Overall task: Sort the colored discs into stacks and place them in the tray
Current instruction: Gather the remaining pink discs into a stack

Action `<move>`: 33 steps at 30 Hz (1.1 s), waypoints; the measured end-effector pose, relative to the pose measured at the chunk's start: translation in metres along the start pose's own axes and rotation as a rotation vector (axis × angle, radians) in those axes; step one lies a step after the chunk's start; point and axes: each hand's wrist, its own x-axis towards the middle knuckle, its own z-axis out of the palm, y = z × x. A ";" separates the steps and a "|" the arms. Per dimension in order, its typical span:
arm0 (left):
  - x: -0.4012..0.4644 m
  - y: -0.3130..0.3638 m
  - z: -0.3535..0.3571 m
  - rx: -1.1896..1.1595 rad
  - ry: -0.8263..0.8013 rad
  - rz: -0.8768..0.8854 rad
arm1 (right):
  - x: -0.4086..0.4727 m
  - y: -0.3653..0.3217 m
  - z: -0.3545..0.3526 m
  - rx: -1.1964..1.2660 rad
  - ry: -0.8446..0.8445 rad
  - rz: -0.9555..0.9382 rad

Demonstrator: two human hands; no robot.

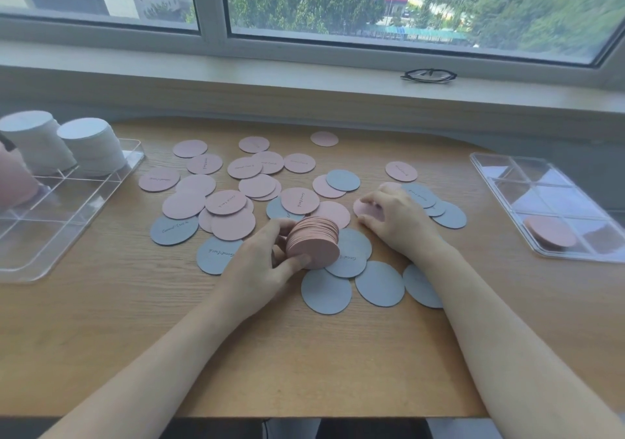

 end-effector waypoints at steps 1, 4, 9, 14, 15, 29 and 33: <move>0.000 0.000 0.000 0.000 0.000 -0.001 | -0.001 -0.002 -0.001 -0.014 0.016 0.006; -0.001 0.000 -0.001 0.009 0.000 -0.001 | -0.002 -0.007 -0.003 0.003 0.136 0.017; -0.001 0.001 -0.002 0.019 -0.001 0.011 | -0.016 -0.025 -0.011 0.398 0.332 0.003; 0.000 -0.002 -0.001 0.005 0.009 0.003 | -0.025 -0.051 -0.018 0.913 0.107 -0.032; 0.001 -0.002 0.000 -0.011 0.012 0.001 | -0.026 -0.053 -0.016 0.926 0.050 -0.047; 0.000 -0.001 -0.001 -0.009 0.000 0.020 | -0.011 -0.032 0.001 0.353 -0.132 -0.154; 0.000 -0.001 -0.002 -0.010 -0.002 0.015 | -0.005 -0.018 0.001 0.172 -0.066 -0.079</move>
